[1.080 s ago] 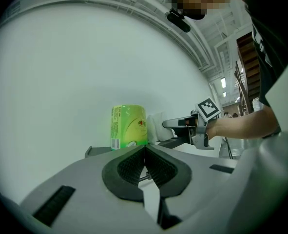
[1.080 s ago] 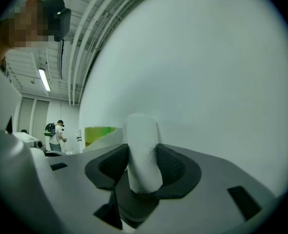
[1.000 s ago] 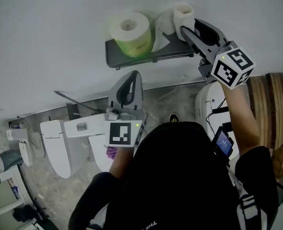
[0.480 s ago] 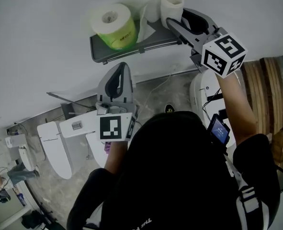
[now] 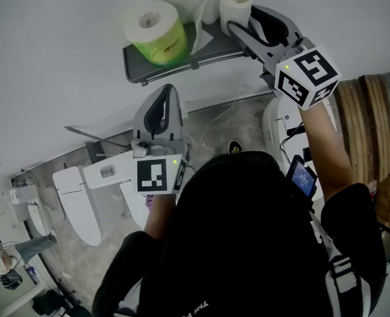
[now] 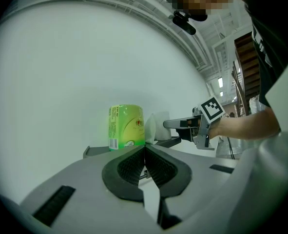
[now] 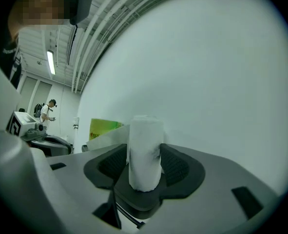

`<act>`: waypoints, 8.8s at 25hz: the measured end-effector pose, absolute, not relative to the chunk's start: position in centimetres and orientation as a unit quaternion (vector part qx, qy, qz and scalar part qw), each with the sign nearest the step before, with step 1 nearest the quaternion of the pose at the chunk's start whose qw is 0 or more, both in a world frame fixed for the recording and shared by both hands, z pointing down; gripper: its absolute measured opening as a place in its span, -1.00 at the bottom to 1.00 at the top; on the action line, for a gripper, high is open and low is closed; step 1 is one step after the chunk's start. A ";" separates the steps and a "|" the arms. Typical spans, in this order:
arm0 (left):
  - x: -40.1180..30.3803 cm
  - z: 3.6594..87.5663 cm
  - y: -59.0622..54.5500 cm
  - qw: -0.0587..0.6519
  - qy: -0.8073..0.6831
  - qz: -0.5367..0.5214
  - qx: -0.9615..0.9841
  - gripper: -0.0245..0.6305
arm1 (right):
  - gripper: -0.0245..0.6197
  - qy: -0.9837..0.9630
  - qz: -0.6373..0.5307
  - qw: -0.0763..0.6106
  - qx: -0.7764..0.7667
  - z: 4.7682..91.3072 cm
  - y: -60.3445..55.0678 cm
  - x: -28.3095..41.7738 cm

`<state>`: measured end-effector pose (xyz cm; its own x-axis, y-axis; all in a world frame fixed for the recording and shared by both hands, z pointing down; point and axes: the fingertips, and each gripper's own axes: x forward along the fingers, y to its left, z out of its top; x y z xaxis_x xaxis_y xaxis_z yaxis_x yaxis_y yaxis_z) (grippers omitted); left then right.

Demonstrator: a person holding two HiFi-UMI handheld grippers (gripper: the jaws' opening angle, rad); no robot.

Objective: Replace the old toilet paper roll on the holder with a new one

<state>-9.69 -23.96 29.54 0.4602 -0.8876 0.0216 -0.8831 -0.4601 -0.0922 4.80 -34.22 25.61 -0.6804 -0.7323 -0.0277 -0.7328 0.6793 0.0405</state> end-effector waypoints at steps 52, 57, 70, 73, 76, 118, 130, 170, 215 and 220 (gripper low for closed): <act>-17.0 29.0 -21.5 0.021 0.585 -0.026 -0.811 -0.86 | 0.24 0.906 -0.032 -0.066 -0.416 24.5 -32.9 -10.0; -17.1 29.5 -21.4 0.023 0.584 -0.027 -0.811 -0.86 | 0.24 0.903 -0.024 -0.076 -0.422 24.7 -33.4 -10.4; -16.8 29.2 -21.0 0.027 0.585 -0.033 -0.810 -0.86 | 0.24 0.932 0.030 -0.045 -0.359 21.8 -30.5 -11.8; -16.7 29.1 -20.8 0.030 0.583 -0.031 -0.811 -0.86 | 0.24 0.939 0.050 -0.030 -0.340 20.2 -29.2 -12.0; -16.6 29.1 -21.0 0.025 0.586 -0.034 -0.809 -0.86 | 0.24 0.947 0.067 -0.017 -0.314 18.8 -28.2 -12.2; -9.2 30.2 -22.6 0.027 0.497 -0.043 -0.866 -0.86 | 0.24 0.671 0.316 -0.374 -0.557 31.4 -30.0 19.6; -10.6 30.2 -22.1 0.027 0.527 -0.051 -0.848 -0.86 | 0.24 0.623 0.403 -0.505 -0.442 40.7 -31.4 15.8; -14.9 30.5 -19.9 0.014 0.566 -0.041 -0.823 -0.86 | 0.24 0.631 0.458 -0.525 -0.340 41.8 -30.2 -0.8; -16.7 30.8 -14.4 0.015 0.538 -0.020 -0.842 -0.86 | -0.74 0.910 0.156 0.082 -0.375 20.0 -17.1 -1.8; -16.0 30.7 -14.3 0.008 0.532 -0.017 -0.846 -0.86 | -0.75 0.902 0.057 0.086 -0.418 24.6 -17.7 2.2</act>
<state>-16.00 -14.28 30.69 0.4327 -0.9013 0.0203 -0.9008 -0.4331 -0.0319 2.19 -17.72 24.59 -0.6353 -0.7454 -0.2017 -0.7648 0.6436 0.0305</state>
